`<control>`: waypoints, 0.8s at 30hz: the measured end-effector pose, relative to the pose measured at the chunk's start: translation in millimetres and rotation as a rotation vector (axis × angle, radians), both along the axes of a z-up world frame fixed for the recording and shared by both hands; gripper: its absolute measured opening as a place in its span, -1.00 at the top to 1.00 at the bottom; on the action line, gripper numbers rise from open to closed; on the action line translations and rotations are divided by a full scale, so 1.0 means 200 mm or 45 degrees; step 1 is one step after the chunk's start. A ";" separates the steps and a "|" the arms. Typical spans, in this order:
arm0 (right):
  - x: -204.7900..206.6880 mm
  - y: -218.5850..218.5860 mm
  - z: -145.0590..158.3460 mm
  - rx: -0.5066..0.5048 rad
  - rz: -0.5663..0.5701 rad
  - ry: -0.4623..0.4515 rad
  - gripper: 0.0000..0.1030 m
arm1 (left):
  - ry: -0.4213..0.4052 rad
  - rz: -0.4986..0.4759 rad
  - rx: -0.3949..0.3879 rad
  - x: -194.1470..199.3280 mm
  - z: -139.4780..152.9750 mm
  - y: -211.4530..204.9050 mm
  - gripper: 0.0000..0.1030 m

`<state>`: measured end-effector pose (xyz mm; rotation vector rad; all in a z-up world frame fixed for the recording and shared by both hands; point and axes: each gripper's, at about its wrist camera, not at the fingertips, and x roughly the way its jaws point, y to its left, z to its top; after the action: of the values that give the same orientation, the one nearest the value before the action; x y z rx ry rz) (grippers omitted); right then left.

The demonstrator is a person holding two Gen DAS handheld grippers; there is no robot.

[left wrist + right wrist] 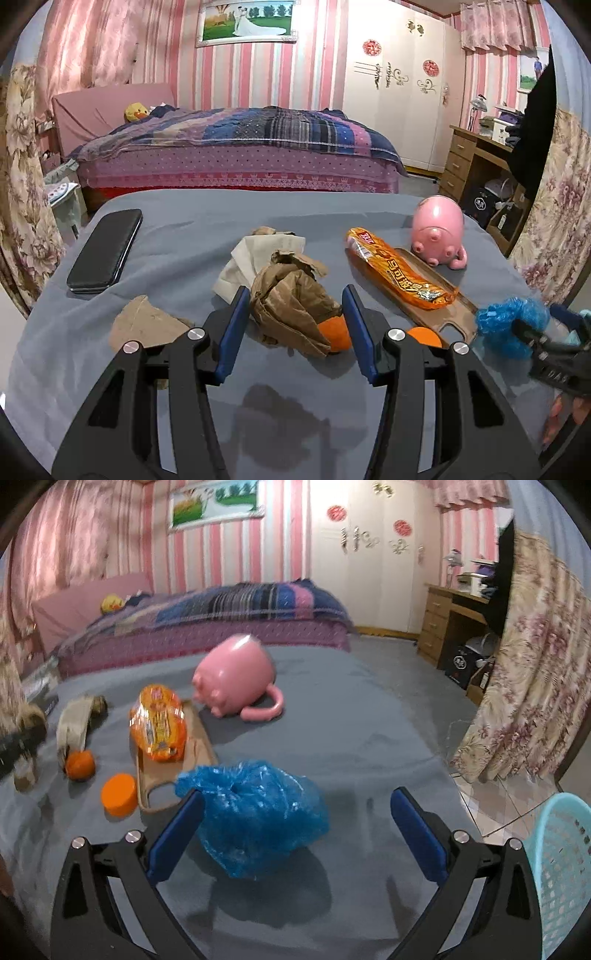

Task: Collect trash
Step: 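Grasp the crumpled brown paper with the left tool while the right tool grasps the blue plastic bag, then carry the brown paper and blue bag to the blue basket and release both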

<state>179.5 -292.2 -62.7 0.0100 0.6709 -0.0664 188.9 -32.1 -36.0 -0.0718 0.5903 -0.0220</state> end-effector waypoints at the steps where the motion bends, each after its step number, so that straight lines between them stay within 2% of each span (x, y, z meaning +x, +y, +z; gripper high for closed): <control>1: 0.01 0.00 -0.01 -0.003 0.006 0.008 -0.86 | 0.007 0.002 -0.026 0.01 0.00 0.01 0.02; 3: 0.01 0.00 -0.01 0.006 0.021 0.017 -0.49 | 0.008 0.009 -0.044 0.01 0.01 0.02 0.02; 4: 0.01 0.00 -0.02 0.012 0.029 0.027 -0.40 | 0.010 0.013 -0.058 0.01 0.01 0.02 0.02; 6: 0.02 0.01 -0.03 0.024 0.059 0.042 -0.08 | 0.013 0.010 -0.082 0.01 0.01 0.01 0.02; 9: 0.01 0.04 -0.02 0.021 0.096 0.023 0.15 | 0.005 0.001 -0.071 0.01 0.01 -0.02 0.02; 13: -0.02 0.02 0.00 0.041 0.104 -0.016 0.22 | -0.004 -0.011 -0.022 0.00 0.00 -0.06 0.02; 24: -0.18 -0.15 0.06 0.021 0.005 -0.079 0.23 | -0.023 -0.061 -0.034 -0.01 0.05 -0.18 0.02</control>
<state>142.6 -321.4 -50.4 0.0264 0.6094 -0.0563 186.2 -68.5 -26.9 -0.0830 0.5740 -0.0773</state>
